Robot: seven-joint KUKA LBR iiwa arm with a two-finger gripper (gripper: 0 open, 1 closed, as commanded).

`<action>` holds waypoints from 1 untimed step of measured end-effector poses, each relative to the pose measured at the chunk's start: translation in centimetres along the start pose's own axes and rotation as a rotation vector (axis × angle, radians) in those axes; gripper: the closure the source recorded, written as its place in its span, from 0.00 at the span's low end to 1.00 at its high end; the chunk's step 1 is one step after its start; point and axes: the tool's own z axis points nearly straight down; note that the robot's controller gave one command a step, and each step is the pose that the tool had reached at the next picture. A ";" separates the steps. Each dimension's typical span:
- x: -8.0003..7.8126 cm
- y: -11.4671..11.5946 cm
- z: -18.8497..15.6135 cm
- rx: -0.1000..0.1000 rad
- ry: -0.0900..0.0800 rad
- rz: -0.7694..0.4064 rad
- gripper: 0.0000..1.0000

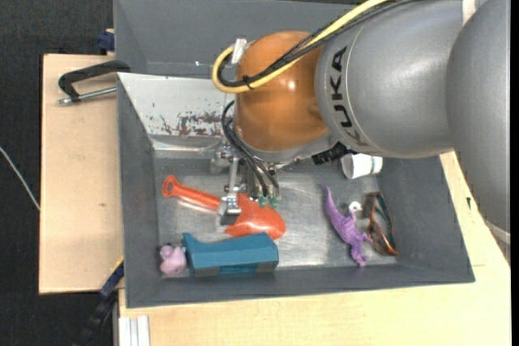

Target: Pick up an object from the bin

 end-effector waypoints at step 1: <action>0.5 -0.1 5.7 0.001 0.004 -0.020 0.00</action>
Offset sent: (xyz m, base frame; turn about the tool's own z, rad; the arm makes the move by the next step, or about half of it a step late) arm -0.0091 0.0460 -0.1067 0.0345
